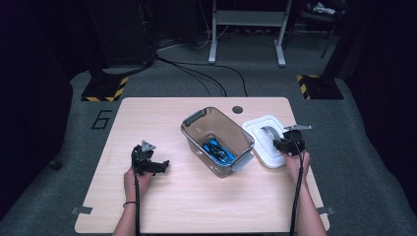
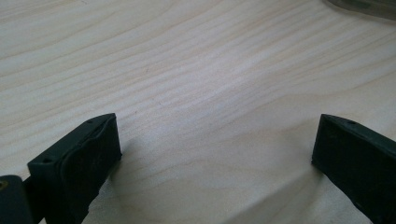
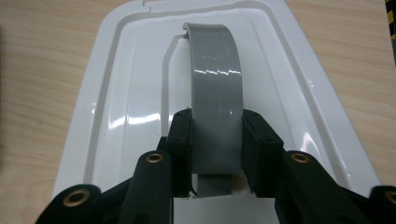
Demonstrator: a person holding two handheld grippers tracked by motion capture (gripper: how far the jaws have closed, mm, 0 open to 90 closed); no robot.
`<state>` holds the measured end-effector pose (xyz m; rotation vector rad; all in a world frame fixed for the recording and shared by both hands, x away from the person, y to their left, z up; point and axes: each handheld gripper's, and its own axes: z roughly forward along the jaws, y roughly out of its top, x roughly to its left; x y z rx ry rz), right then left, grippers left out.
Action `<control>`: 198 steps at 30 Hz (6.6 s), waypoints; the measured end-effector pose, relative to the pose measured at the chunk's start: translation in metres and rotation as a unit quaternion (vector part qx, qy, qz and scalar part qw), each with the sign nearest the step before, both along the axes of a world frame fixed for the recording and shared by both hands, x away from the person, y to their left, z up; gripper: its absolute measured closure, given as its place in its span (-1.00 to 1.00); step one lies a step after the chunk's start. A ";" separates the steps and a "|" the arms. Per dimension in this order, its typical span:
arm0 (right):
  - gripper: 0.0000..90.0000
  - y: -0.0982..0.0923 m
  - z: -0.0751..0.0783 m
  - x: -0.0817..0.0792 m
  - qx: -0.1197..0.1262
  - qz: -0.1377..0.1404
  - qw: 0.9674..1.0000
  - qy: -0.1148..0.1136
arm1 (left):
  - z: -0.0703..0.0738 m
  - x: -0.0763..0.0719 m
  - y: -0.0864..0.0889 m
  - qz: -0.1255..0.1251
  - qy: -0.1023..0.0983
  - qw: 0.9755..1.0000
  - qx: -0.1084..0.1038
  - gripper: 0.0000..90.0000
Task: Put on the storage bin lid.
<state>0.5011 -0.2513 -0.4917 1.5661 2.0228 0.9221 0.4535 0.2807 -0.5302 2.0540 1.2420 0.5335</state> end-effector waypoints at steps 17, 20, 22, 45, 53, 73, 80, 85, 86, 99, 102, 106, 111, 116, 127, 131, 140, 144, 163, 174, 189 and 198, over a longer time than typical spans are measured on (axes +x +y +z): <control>0.49 -0.005 0.028 -0.015 0.006 0.003 1.000 -0.030 | 0.000 0.000 0.000 0.000 0.000 1.000 0.000 -0.97; 0.49 -0.006 0.033 -0.018 0.010 0.002 0.999 -0.031 | 0.000 0.000 0.000 0.000 0.000 1.000 0.000 -0.97; 0.49 -0.007 0.036 -0.019 0.011 0.003 0.999 -0.034 | 0.000 0.000 0.000 0.000 0.000 1.000 0.000 -0.97; 0.49 -0.013 0.087 -0.022 -0.001 0.006 0.999 -0.050 | 0.000 0.000 0.000 0.000 0.000 1.000 0.000 -0.97; 0.49 -0.008 0.111 -0.021 0.000 0.012 0.998 -0.067 | 0.000 0.000 0.000 0.000 0.000 1.000 0.000 -0.97; 0.49 0.020 0.159 -0.032 -0.003 0.048 0.995 -0.092 | 0.000 0.000 0.000 0.000 0.000 1.000 0.000 -0.97; 0.49 0.039 0.166 -0.039 0.010 0.066 0.993 -0.098 | 0.000 0.000 0.000 0.000 0.000 1.000 0.000 -0.97; 0.49 0.054 0.167 -0.043 0.009 0.085 0.991 -0.099 | 0.000 0.000 0.000 0.000 0.000 1.000 0.000 -0.97; 0.49 0.058 0.167 -0.045 0.012 0.089 0.991 -0.097 | 0.000 0.000 0.000 0.000 0.000 1.000 0.000 -0.97; 0.49 0.099 0.157 -0.053 0.014 0.126 0.988 -0.086 | 0.000 0.000 0.000 0.000 0.000 1.000 0.000 -0.97; 0.49 0.107 0.153 -0.052 0.017 0.132 0.988 -0.082 | 0.000 0.000 0.000 0.000 0.000 1.000 0.000 -0.97; 0.48 0.117 0.148 -0.052 0.023 0.142 0.986 -0.079 | 0.000 0.000 0.000 0.000 0.000 1.000 0.000 -0.97; 0.48 0.129 0.138 -0.049 0.032 0.153 0.985 -0.071 | 0.000 0.000 0.001 -0.004 0.002 1.000 0.004 -0.97; 0.48 0.141 0.129 -0.047 0.040 0.165 0.984 -0.062 | 0.001 0.000 0.001 -0.006 0.003 1.000 0.006 -0.97; 0.48 0.170 0.111 -0.046 0.024 0.184 0.981 -0.049 | 0.000 0.000 0.000 -0.003 -0.001 1.000 0.002 -0.97; 0.48 0.174 0.106 -0.048 0.021 0.182 0.982 -0.046 | 0.000 0.001 0.000 -0.002 -0.002 1.000 0.000 -0.97; 0.46 0.175 0.100 -0.046 0.019 0.180 0.982 -0.046 | 0.001 0.000 0.000 -0.003 0.002 1.000 0.002 -0.97; 0.12 0.173 0.101 -0.045 0.018 0.178 0.983 -0.046 | 0.000 0.000 0.000 -0.003 0.001 1.000 0.001 -0.97; -0.97 0.123 0.109 -0.060 0.026 0.142 0.988 -0.060 | 0.001 0.000 0.000 -0.003 0.002 1.000 0.002 -0.97; -1.00 0.077 0.096 -0.068 0.035 0.112 0.991 -0.061 | 0.001 0.000 0.000 -0.003 0.002 1.000 0.002 -0.97; -1.00 0.030 0.065 -0.079 0.034 0.071 0.996 -0.039 | 0.000 0.000 0.000 -0.002 0.002 1.000 0.001 -0.97; -1.00 0.011 0.032 -0.085 0.041 0.052 0.998 -0.016 | 0.000 0.001 0.000 -0.002 0.002 1.000 0.001 -0.97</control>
